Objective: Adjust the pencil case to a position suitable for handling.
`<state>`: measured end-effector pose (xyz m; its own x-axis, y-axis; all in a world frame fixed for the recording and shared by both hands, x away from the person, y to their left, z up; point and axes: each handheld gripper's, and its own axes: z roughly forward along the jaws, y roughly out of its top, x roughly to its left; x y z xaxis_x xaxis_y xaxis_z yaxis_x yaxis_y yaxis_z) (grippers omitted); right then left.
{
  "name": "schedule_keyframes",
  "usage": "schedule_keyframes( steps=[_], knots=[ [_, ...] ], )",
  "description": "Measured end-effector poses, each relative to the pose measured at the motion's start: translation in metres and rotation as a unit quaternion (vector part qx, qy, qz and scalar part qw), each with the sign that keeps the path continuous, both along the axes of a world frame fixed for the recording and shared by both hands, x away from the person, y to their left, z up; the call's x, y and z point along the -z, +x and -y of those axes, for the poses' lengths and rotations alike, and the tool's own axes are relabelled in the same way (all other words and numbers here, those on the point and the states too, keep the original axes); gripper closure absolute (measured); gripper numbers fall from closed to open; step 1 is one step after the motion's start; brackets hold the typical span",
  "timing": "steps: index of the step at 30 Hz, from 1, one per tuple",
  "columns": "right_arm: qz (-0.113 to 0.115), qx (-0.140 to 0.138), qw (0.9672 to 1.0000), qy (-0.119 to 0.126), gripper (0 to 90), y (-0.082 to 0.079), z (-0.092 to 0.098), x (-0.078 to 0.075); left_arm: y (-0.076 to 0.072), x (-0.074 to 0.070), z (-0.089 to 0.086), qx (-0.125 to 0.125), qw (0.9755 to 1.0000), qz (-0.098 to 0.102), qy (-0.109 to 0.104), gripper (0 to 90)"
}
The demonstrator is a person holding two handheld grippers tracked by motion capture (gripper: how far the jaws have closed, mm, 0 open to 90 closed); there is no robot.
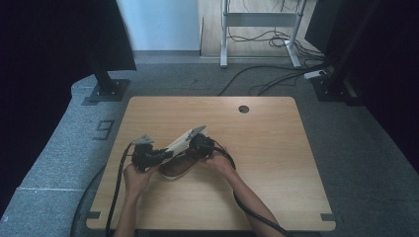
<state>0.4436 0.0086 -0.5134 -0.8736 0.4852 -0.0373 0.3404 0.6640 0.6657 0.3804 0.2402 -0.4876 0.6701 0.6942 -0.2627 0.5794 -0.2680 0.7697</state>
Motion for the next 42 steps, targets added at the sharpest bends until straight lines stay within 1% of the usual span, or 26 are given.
schedule_keyframes(
  steps=[5, 11, 15, 18, 22, 28, 30, 32, 33, 35, 39, 42],
  knots=[
    [-0.003, 0.023, 0.9997, -0.001, 60.0, 0.008, 0.007, 0.003, 0.0, 0.0, 0.0, 0.001, 1.0, -0.001, -0.001, 76.0],
    [-0.008, 0.041, 0.9991, -0.002, 55.5, 0.014, 0.013, 0.007, 0.001, 0.001, 0.0, 0.003, 1.0, -0.003, -0.002, 75.9],
    [-0.011, 0.042, 0.999, 0.001, 52.1, 0.013, 0.015, 0.005, 0.001, 0.002, -0.001, 0.004, 1.0, -0.004, -0.005, 75.6],
    [-0.01, 0.044, 0.999, 0.005, 52.2, 0.012, 0.018, 0.001, 0.001, 0.002, -0.001, 0.005, 1.0, -0.005, -0.005, 75.2],
    [-0.01, 0.044, 0.999, 0.004, 52.3, 0.01, 0.024, -0.004, 0.001, 0.003, -0.001, 0.007, 0.9999, -0.008, -0.007, 74.6],
    [-0.009, 0.056, 0.9984, 0.006, 50.4, 0.007, 0.042, -0.007, 0.001, 0.003, -0.001, 0.008, 0.9999, -0.009, -0.009, 74.2],
    [-0.01, 0.062, 0.998, 0.005, 51.6, 0.005, 0.049, -0.008, 0.001, 0.003, -0.001, 0.008, 0.9999, -0.01, -0.009, 74.1],
    [-0.014, 0.064, 0.9978, 0.007, 55.0, 0.004, 0.055, -0.008, 0.001, 0.003, -0.001, 0.008, 0.9999, -0.01, -0.008, 74.1],
    [-0.02, 0.065, 0.9977, 0.009, 56.5, 0.004, 0.059, -0.007, 0.001, 0.003, -0.001, 0.008, 0.9999, -0.01, -0.009, 74.1],
    [-0.023, 0.063, 0.9977, 0.01, 61.6, 0.003, 0.062, -0.006, 0.001, 0.003, -0.001, 0.009, 0.9999, -0.011, -0.01, 74.0],
    [-0.029, 0.059, 0.9978, 0.011, 70.2, 0.002, 0.063, -0.002, 0.001, 0.003, -0.001, 0.009, 0.9999, -0.01, -0.009, 74.0],
    [-0.033, 0.061, 0.9976, 0.006, 73.2, 0.003, 0.061, 0.001, 0.001, 0.003, -0.001, 0.009, 0.9999, -0.01, -0.009, 74.1]
  ],
)
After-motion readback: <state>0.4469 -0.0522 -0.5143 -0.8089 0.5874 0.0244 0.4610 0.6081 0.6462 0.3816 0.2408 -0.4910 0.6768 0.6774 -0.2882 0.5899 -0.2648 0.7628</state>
